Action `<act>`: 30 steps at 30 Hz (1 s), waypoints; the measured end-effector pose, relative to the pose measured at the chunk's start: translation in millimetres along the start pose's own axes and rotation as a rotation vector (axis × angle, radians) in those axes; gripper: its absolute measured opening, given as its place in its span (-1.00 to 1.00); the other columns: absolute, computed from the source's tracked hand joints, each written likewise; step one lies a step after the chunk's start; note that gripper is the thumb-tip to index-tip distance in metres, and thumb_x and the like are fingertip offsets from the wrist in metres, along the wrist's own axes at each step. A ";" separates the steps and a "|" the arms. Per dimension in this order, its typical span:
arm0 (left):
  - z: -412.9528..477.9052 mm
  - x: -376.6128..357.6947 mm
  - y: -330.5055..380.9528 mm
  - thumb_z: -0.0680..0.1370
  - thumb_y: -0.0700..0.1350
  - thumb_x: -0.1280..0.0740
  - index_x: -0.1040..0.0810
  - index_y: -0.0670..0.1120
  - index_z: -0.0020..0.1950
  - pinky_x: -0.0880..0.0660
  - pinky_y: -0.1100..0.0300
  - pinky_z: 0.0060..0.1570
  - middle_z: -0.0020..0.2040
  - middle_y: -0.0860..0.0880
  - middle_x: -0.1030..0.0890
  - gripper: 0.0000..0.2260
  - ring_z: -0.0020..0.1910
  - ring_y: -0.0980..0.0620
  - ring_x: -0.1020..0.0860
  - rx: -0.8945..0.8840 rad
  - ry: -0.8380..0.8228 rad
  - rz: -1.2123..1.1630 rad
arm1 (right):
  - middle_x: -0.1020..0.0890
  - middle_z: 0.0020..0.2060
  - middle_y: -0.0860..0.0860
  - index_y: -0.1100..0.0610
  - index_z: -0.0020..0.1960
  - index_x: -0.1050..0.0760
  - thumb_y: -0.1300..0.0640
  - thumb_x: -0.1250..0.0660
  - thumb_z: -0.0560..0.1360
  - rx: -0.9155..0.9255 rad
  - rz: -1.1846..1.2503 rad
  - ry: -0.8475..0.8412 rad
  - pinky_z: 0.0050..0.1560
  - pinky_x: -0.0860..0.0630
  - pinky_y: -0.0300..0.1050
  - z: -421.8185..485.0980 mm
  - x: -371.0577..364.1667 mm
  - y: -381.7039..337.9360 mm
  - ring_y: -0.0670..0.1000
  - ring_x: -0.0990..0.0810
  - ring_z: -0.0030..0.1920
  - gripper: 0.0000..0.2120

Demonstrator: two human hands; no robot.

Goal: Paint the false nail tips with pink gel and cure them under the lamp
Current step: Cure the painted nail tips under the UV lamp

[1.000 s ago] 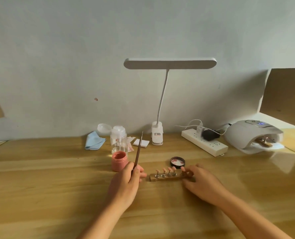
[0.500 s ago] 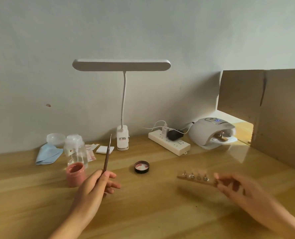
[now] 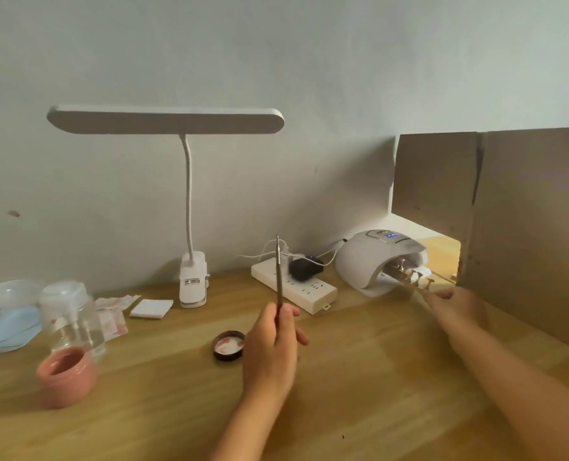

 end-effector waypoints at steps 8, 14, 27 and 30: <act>13.7 -33.2 -19.2 0.66 -0.03 -0.14 -0.55 0.05 -0.14 -0.37 0.13 -0.29 -0.42 0.15 -0.55 -0.75 -0.40 0.17 -0.48 0.059 0.047 -0.010 | -0.63 0.03 0.15 0.05 0.08 -0.60 -0.20 -0.36 0.51 -0.118 -0.225 -0.010 0.25 -0.28 -0.01 25.2 -36.0 -11.7 0.19 -0.56 0.14 -0.65; 18.1 -41.2 -16.7 0.68 -0.05 -0.14 -0.54 0.01 -0.13 -0.34 0.14 -0.30 -0.45 0.19 -0.53 -0.74 -0.41 0.22 -0.50 0.018 0.011 0.031 | -0.60 0.12 0.21 0.13 0.19 -0.48 -0.08 -0.32 0.56 -0.133 -0.189 0.030 0.19 -0.40 0.01 44.4 -58.1 -19.6 0.24 -0.56 0.18 -0.67; 16.8 -35.0 -17.1 0.65 -0.03 -0.17 -0.55 0.04 -0.19 -0.38 0.12 -0.33 -0.41 0.09 -0.57 -0.73 -0.46 0.14 -0.47 0.034 0.051 -0.024 | -0.63 0.06 0.14 0.11 0.09 -0.56 -0.02 -0.40 0.50 -0.031 -0.226 -0.053 0.24 -0.45 0.04 58.2 -63.7 -30.2 0.21 -0.56 0.11 -0.75; 16.9 -36.3 -15.6 0.66 0.00 -0.16 -0.55 0.06 -0.19 -0.37 0.16 -0.33 -0.40 0.09 -0.58 -0.72 -0.46 0.18 -0.47 0.035 0.039 -0.014 | -0.62 0.18 0.15 0.10 0.24 -0.55 0.11 -0.33 0.53 0.205 -0.298 -0.078 0.21 -0.50 0.11 57.6 -60.6 -45.8 0.24 -0.53 0.21 -0.72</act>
Point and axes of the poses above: each hand's wrist, its own z-axis towards the middle knuckle, its own x-axis out of the back of the hand, y = z × x, the point moved 9 cm from there along z, towards the middle knuckle
